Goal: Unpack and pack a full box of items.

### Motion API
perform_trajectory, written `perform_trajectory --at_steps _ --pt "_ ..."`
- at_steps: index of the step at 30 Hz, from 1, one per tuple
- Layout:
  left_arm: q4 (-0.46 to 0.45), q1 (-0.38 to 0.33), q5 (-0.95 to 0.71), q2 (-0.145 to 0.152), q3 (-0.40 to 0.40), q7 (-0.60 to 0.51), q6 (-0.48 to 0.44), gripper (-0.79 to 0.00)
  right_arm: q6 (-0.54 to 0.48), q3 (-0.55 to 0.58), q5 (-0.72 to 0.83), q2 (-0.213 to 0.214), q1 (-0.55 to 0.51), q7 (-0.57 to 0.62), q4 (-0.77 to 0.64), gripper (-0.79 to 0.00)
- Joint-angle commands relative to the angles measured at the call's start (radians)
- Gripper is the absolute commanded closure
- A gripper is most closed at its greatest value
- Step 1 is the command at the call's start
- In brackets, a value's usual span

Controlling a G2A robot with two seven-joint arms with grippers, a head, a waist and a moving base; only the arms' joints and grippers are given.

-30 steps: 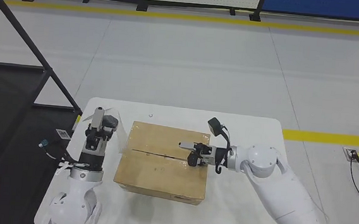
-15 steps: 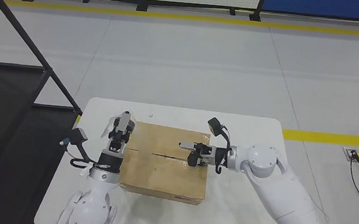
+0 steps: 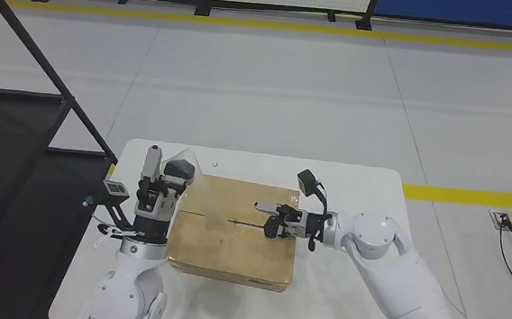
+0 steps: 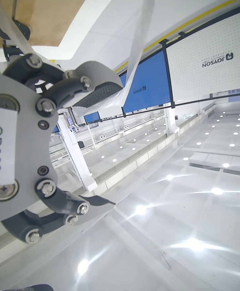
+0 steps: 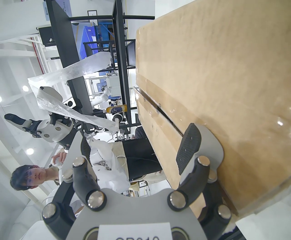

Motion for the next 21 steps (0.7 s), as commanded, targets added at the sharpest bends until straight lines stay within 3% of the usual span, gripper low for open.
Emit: perform_trajectory --at_steps 1,6,21 --pt "0.0 0.0 0.0 0.0 0.0 0.0 0.0 -0.785 0.0 0.0 0.0 0.0 0.0 0.0 0.0 -0.785" --pt "-0.004 -0.002 -0.032 -0.005 0.018 0.001 0.007 -0.785 -0.019 0.003 0.022 -0.002 -0.025 -0.016 -0.02 -0.785" --pt "0.047 -0.108 -0.174 -0.052 0.176 0.084 -0.042 -0.785 -0.259 0.033 0.19 -0.014 -0.046 0.108 0.022 -0.785"
